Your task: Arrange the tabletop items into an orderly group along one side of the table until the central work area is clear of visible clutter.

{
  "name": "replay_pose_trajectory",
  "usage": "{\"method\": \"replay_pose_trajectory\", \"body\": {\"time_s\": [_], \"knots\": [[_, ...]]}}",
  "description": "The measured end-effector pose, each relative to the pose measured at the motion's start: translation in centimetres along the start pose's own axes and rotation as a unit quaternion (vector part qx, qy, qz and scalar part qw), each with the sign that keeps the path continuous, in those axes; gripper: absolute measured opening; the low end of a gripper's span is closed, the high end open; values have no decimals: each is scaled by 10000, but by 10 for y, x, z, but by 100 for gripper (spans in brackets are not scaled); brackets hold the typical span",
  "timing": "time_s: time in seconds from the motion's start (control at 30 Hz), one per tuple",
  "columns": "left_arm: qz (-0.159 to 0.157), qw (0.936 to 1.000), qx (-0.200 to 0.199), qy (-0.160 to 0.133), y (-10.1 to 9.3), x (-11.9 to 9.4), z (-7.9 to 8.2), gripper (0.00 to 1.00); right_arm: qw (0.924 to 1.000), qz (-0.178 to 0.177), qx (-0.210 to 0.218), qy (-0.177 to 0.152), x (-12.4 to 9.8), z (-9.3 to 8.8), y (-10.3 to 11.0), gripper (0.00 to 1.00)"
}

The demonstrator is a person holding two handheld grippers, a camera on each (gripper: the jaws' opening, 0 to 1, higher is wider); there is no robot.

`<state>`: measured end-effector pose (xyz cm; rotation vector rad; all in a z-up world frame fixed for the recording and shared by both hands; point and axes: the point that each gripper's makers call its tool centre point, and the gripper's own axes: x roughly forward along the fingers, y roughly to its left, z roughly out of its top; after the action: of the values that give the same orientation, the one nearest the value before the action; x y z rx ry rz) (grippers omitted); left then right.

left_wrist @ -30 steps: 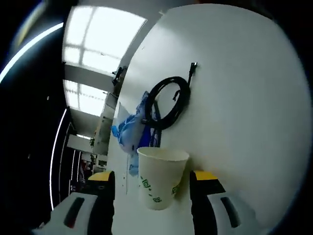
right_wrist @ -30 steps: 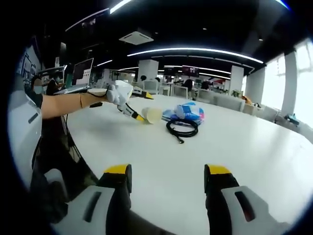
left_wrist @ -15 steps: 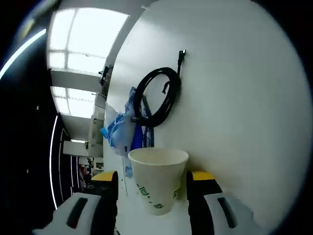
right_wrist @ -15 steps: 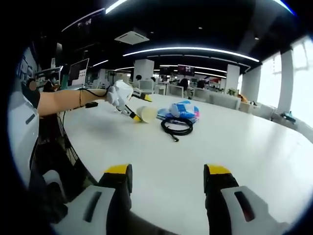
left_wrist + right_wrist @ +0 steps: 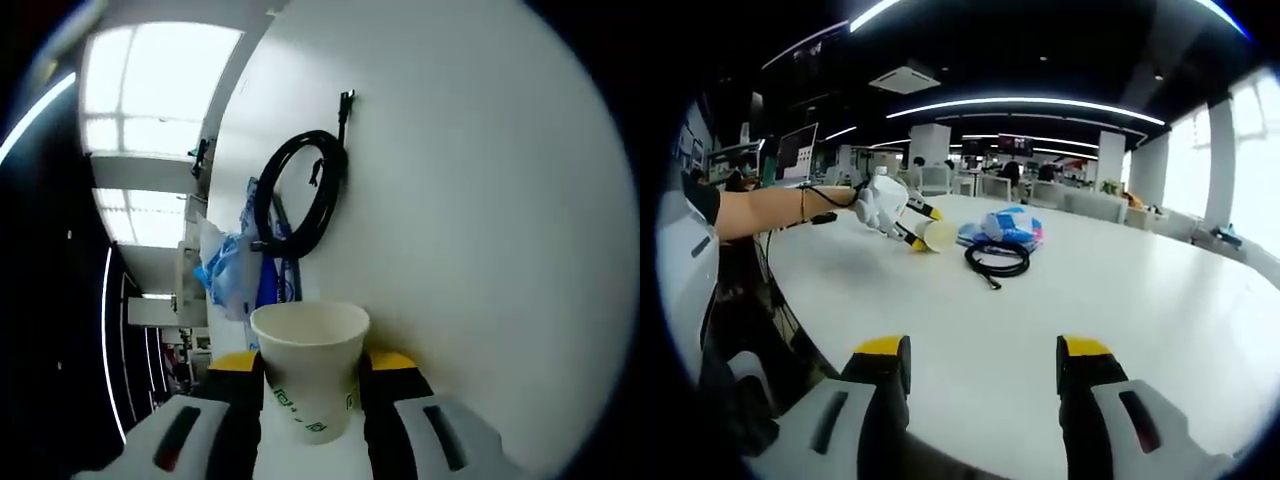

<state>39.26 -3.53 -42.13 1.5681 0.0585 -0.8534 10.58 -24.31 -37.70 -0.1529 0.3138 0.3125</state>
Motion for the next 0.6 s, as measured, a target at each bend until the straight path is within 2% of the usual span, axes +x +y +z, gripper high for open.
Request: {"method": "replay_pose_trajectory", "body": {"time_s": [0.43, 0.6], "knots": [[182, 9998, -50, -94, 2, -2, 0, 38, 10000, 32, -56, 30, 1, 0, 2, 57], [528, 9980, -266, -238, 13, -7, 1, 38, 10000, 11, -49, 33, 0, 0, 2, 57]]}}
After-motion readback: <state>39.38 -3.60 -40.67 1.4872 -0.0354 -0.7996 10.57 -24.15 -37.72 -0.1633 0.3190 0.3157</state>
